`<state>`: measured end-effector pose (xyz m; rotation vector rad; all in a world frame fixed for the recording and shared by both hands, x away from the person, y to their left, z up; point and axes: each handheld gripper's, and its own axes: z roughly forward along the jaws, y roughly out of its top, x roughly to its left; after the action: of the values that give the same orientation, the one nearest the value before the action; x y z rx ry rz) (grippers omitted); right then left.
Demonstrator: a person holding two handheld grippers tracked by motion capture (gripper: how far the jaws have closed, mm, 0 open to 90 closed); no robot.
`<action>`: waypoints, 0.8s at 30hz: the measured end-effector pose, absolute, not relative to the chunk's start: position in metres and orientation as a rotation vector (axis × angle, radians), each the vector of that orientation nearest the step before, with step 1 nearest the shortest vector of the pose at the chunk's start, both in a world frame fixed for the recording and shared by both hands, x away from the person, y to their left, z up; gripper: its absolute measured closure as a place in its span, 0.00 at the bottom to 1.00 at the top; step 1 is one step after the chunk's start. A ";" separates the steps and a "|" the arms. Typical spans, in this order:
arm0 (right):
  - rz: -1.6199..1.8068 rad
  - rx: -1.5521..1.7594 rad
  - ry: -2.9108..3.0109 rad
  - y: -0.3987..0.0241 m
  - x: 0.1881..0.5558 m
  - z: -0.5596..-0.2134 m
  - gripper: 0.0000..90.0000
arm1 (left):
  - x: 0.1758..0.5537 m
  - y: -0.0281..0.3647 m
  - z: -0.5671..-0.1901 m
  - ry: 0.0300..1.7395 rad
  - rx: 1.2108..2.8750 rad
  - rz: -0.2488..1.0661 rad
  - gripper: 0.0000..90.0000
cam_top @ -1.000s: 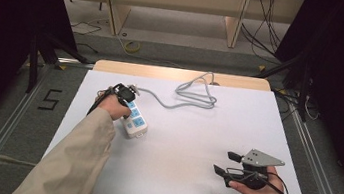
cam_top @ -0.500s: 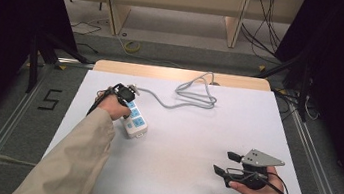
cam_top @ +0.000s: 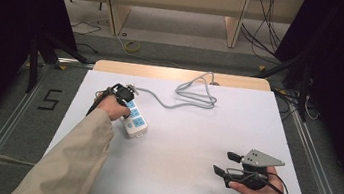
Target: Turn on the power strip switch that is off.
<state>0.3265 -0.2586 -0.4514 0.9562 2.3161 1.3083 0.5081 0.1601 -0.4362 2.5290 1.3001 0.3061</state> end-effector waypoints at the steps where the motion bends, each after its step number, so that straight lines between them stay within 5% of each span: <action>1: 1.308 0.956 2.316 -0.259 0.327 -0.451 0.33 | 0.508 0.160 -0.436 1.300 2.529 0.306 1.00; 24: 1.310 0.956 2.318 -0.258 0.327 -0.451 0.33 | 0.508 0.163 -0.435 1.297 2.514 0.329 1.00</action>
<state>0.3268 -0.2579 -0.4515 0.9561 2.3185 1.3097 0.5083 0.1634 -0.4348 2.5144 1.2974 0.3291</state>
